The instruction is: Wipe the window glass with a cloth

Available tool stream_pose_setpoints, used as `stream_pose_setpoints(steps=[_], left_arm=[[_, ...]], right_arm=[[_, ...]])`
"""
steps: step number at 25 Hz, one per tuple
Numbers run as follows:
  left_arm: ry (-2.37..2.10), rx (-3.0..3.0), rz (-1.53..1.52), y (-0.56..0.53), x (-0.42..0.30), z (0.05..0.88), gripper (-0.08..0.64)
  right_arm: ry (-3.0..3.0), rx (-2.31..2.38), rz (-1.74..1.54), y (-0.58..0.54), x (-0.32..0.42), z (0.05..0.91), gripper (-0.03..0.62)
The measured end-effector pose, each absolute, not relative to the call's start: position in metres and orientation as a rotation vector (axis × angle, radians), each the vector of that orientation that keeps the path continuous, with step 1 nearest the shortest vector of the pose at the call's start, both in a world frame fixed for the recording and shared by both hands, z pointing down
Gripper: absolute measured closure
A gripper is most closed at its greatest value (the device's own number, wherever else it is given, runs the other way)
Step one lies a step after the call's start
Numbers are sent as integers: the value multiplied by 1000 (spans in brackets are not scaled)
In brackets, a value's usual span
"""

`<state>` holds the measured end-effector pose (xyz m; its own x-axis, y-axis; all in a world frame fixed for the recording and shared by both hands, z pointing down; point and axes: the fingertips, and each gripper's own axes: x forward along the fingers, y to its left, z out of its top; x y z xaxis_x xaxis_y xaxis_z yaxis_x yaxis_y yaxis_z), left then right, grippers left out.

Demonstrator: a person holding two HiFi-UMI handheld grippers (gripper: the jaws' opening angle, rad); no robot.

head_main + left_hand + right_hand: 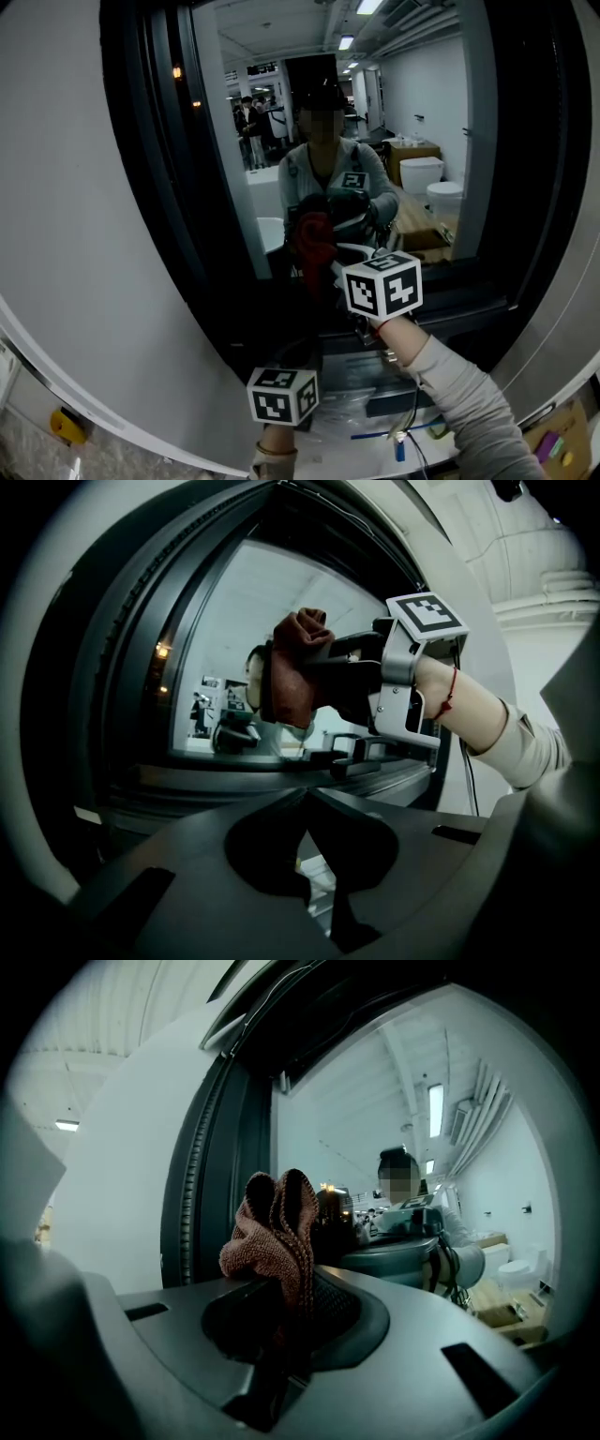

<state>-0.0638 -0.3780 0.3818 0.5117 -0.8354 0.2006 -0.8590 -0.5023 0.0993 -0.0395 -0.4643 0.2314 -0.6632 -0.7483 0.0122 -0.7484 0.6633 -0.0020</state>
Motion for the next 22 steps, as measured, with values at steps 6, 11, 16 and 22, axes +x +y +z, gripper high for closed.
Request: stream_pose_setpoints(steps=[6, 11, 16, 22], left_arm=[[-1407, 2599, 189, -378, -45, 380, 555], [-1367, 2624, 189, -377, -30, 380, 555], [-1329, 2658, 194, -378, -12, 377, 555], [-1269, 2692, 204, -375, 10, 379, 555]], right_arm=[[-2833, 1361, 18, -464, -6, 229, 541], [-2804, 1437, 19, -462, 28, 227, 541], [-2764, 1516, 17, -462, 61, 226, 541], [-2699, 1621, 25, -460, 103, 231, 541]])
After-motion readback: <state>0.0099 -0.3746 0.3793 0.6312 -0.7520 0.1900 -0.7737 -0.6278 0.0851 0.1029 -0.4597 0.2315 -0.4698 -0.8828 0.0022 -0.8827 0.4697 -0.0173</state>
